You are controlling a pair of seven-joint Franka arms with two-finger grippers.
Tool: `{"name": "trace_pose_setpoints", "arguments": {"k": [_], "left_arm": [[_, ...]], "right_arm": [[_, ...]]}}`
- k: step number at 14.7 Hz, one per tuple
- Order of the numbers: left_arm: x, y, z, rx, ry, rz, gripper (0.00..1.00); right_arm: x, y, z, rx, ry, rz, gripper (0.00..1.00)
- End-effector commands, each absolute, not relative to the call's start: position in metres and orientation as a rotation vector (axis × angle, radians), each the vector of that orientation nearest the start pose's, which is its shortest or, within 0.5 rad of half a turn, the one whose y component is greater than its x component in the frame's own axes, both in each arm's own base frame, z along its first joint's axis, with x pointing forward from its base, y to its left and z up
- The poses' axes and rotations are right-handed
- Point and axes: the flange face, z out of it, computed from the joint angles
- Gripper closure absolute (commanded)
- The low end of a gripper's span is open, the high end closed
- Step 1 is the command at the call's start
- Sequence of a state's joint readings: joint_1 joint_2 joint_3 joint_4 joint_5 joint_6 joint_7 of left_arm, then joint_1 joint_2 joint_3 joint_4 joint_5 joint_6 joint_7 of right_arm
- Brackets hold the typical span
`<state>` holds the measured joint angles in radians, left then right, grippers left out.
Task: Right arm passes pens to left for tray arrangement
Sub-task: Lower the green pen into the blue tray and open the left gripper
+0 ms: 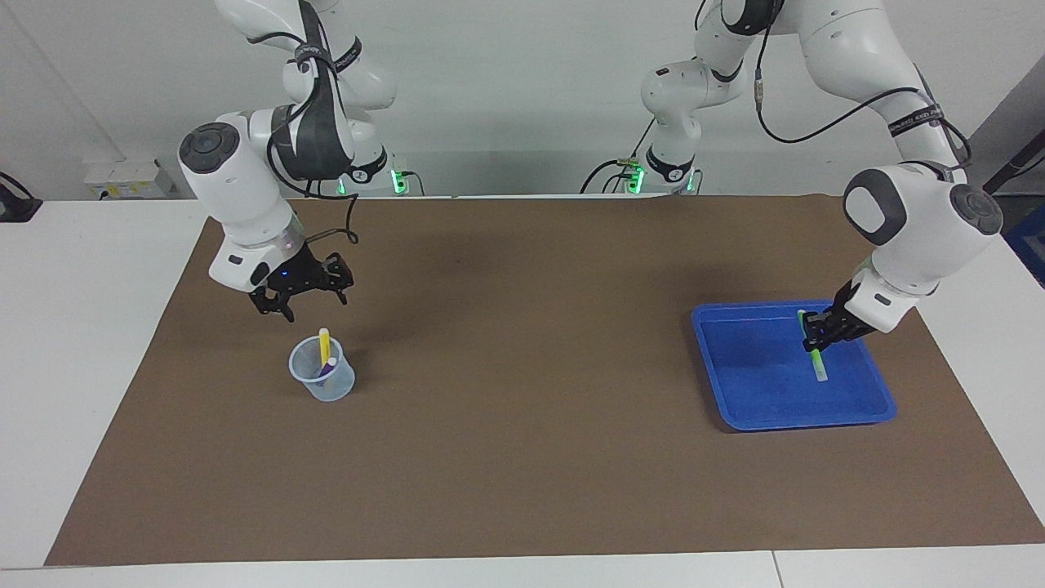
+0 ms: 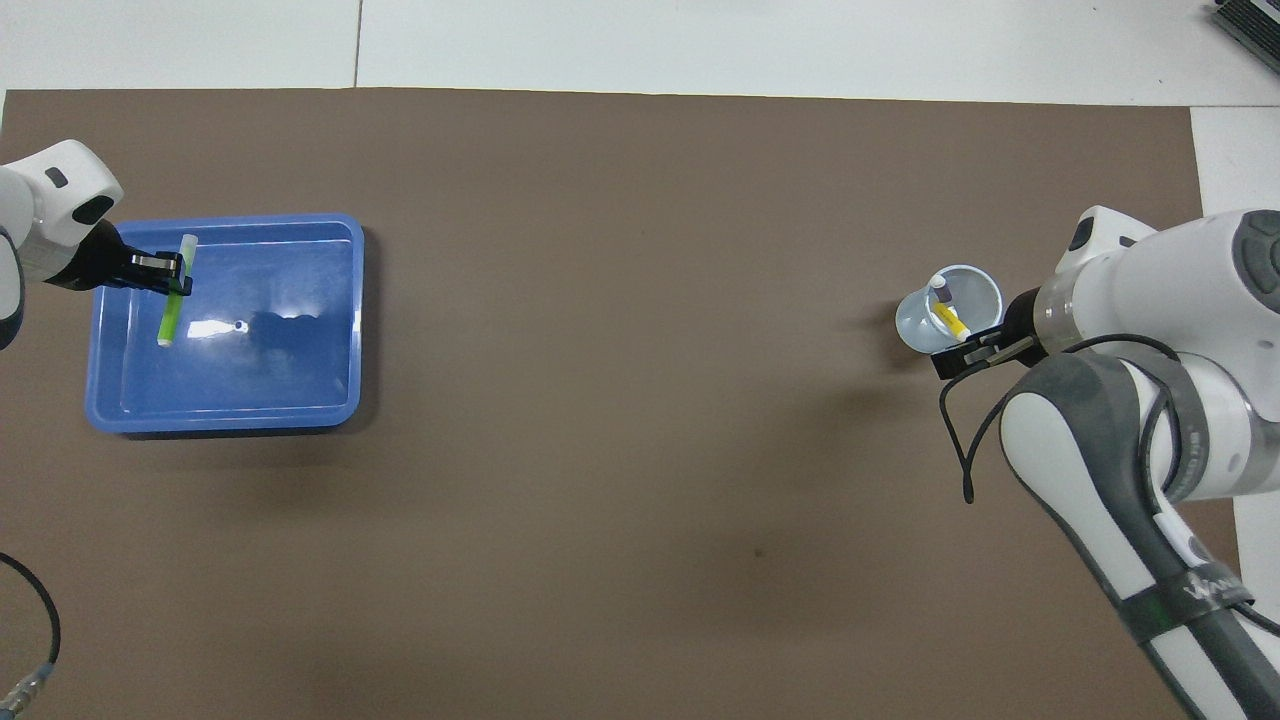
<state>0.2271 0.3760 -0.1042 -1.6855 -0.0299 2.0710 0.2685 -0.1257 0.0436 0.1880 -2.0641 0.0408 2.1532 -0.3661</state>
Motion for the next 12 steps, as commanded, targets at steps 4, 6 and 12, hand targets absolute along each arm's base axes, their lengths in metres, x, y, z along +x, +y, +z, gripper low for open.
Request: {"name": "trace_pose_setpoints", "arguments": {"k": [4, 6, 12], "left_arm": [[0.638, 0.118, 0.35, -3.171, 0.174, -0.085, 1.0], [0.629, 0.123, 0.337, -3.167, 0.158, -0.109, 1.0], [0.62, 0.133, 0.329, -3.168, 0.133, -0.096, 1.0]], "right_arm": [[0.561, 0.026, 0.41, -3.096, -0.76, -0.151, 0.3], [0.564, 0.027, 0.405, -3.093, -0.767, -0.167, 0.33], [0.573, 0.032, 0.387, -3.09, -0.797, -0.188, 0.39]]}}
